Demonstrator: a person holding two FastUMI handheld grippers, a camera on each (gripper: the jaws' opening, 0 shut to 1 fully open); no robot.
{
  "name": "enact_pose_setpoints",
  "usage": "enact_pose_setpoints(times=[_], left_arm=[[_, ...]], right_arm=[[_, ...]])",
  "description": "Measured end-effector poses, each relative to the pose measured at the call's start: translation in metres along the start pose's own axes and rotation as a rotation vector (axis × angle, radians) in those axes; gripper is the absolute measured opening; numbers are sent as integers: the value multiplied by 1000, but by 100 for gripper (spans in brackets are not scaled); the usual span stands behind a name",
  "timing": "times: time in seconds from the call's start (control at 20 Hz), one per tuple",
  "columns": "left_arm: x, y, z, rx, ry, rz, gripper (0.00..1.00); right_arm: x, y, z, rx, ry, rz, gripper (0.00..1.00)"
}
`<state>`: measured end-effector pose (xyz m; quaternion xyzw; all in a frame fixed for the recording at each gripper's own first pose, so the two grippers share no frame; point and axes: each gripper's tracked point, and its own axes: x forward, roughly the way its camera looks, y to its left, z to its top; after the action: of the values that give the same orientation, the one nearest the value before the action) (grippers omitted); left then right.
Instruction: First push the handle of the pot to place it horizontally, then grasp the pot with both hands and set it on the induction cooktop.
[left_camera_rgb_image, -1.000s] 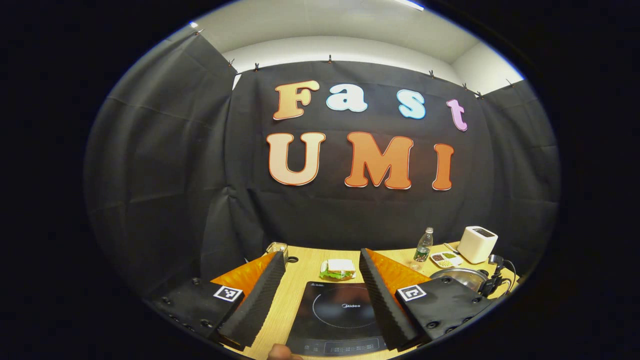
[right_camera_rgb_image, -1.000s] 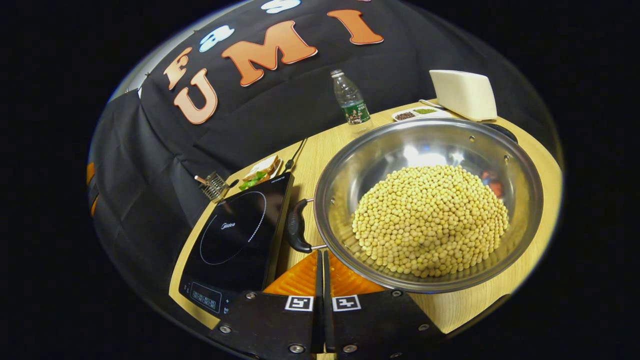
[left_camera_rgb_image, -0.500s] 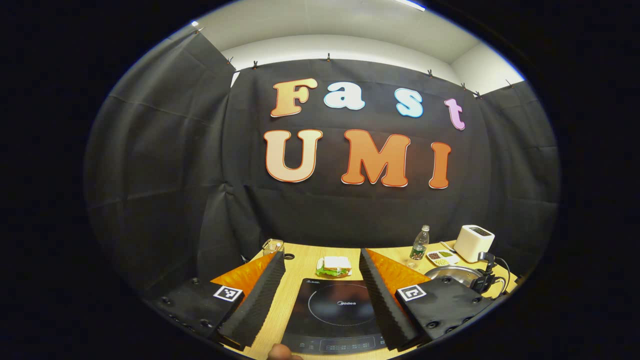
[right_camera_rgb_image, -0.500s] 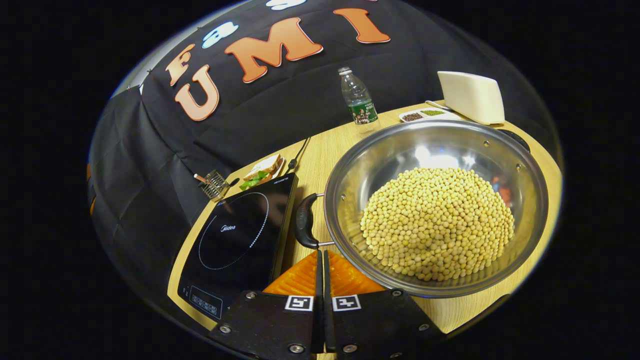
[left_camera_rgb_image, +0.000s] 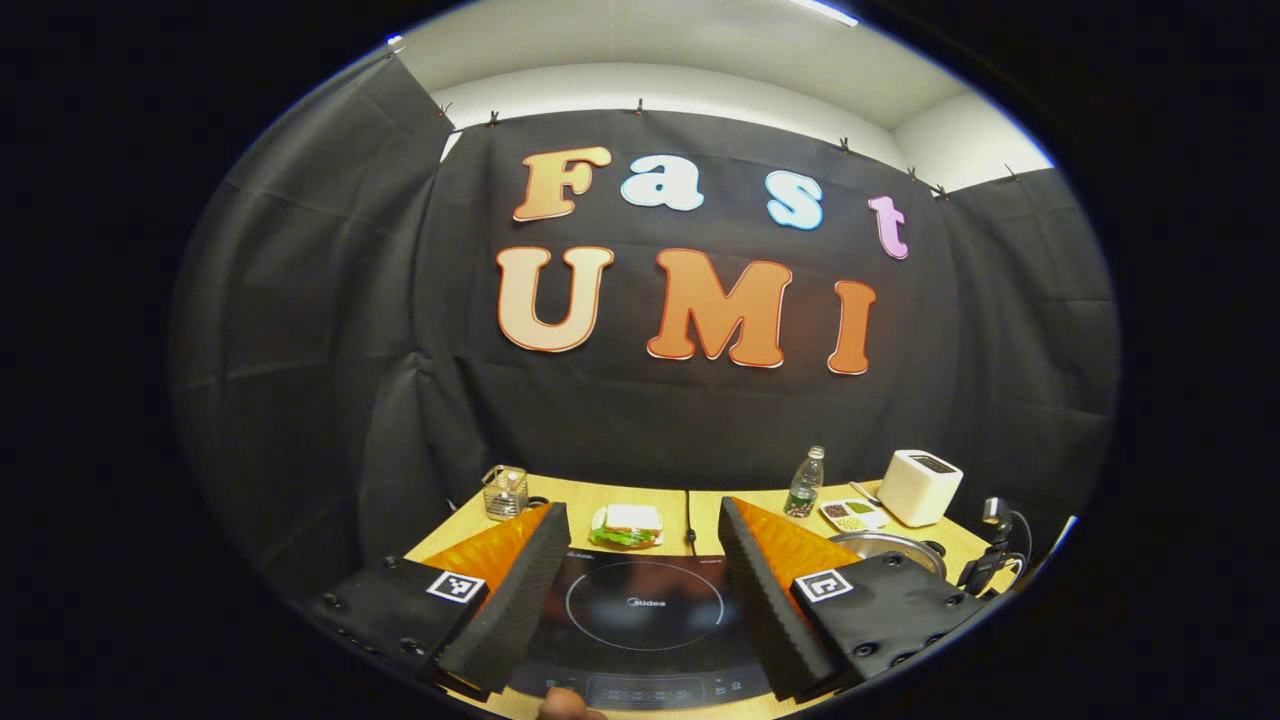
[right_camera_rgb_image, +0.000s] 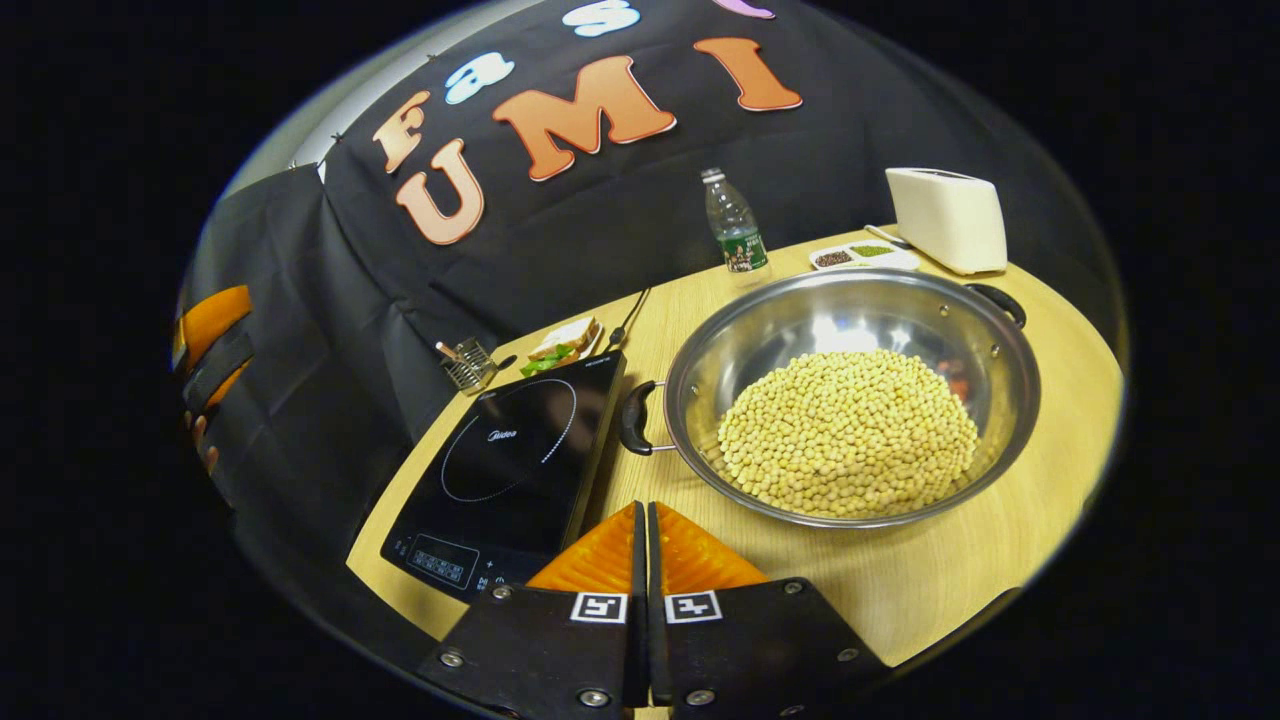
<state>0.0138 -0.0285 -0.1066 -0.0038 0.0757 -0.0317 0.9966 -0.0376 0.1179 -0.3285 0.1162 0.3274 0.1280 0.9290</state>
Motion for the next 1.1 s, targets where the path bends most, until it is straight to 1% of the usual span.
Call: enact_pose_setpoints(times=[0.3,0.55,0.65,0.7,0.75,0.8,0.85,0.9,0.95,1.0,1.05,1.1], left_arm=[[18,-63,-24,5,47,-87,97],[39,-121,-66,36,141,-171,97],[47,-142,-87,48,189,-201,98],[53,-150,-98,45,217,-215,98],[57,-159,-112,38,250,-230,98],[61,-168,-124,28,283,-247,98],[65,-178,-137,20,317,-263,98],[71,-185,-149,17,347,-275,98],[77,-190,-162,23,377,-280,98],[83,-193,-174,34,403,-281,98],[87,-197,-184,43,429,-284,98],[91,-202,-195,48,453,-288,98]], right_arm=[[-33,-35,36,-30,-100,-25,0],[-47,-87,72,-11,-166,-101,0],[-49,-112,85,-10,-191,-143,5],[-50,-124,91,-10,-200,-162,6],[-50,-135,96,-10,-206,-178,13],[-49,-144,101,-12,-212,-195,18],[-47,-154,107,-17,-217,-215,30],[-45,-164,111,-24,-220,-235,45],[-43,-173,114,-34,-222,-255,56],[-40,-183,117,-43,-221,-278,58],[-36,-193,120,-55,-221,-303,74],[-31,-203,123,-62,-222,-331,80]])
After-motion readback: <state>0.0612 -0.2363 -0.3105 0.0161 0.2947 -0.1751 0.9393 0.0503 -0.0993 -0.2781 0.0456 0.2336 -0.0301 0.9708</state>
